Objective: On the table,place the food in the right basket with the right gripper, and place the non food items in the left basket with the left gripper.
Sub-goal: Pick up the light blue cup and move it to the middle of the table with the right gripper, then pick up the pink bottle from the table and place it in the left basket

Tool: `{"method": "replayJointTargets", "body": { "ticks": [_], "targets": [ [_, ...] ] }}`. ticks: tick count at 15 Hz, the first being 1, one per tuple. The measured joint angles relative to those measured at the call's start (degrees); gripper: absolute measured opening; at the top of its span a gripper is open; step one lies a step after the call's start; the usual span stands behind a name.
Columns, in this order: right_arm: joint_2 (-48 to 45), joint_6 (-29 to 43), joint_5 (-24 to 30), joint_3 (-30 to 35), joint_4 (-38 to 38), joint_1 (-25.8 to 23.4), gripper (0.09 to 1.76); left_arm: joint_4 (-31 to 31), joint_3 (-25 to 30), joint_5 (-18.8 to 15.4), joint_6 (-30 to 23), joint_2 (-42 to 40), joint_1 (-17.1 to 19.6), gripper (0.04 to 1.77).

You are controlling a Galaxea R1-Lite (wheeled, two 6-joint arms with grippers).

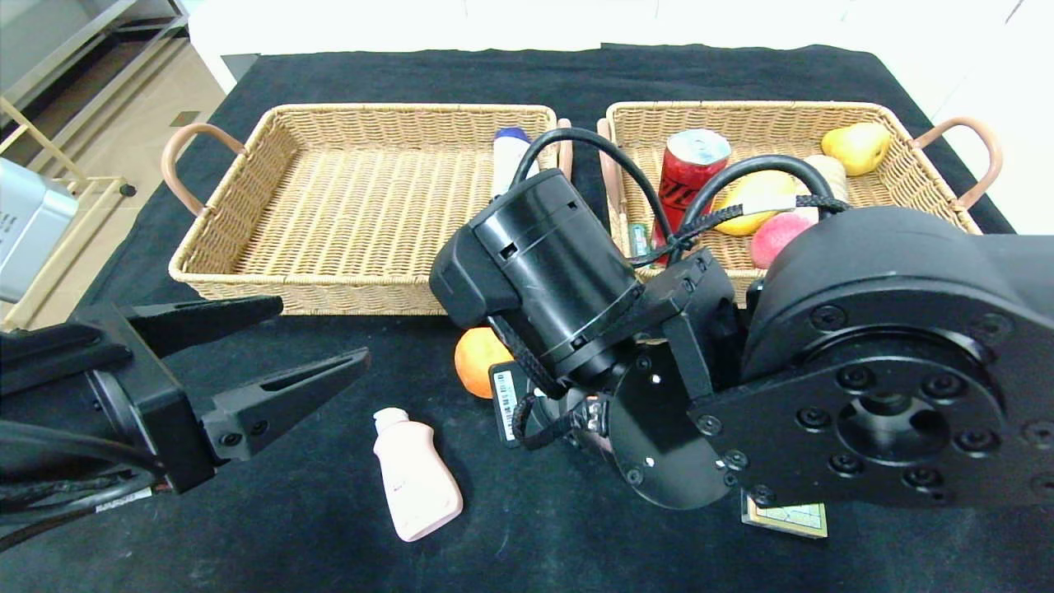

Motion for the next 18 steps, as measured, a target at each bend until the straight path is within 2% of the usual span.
{"method": "replayJointTargets", "body": {
  "ticks": [3,8,12,18],
  "targets": [
    [0.00,0.05,0.00,0.05,0.13,-0.02,0.96,-0.01,0.00,0.00,-0.02,0.05,0.00,1.72],
    [-0.74,-0.02,-1.97,-0.01,0.51,0.17,1.32,-0.01,0.09,-0.06,0.28,-0.17,-0.05,1.72],
    [-3.39,-0.20,-2.34,0.00,0.77,1.19,1.47,-0.04,0.09,-0.06,0.33,-0.26,-0.05,1.72],
    [-8.61,1.55,-2.32,0.88,0.95,1.79,1.60,-0.06,0.09,-0.09,0.35,-0.28,-0.02,1.72]
  ]
}}
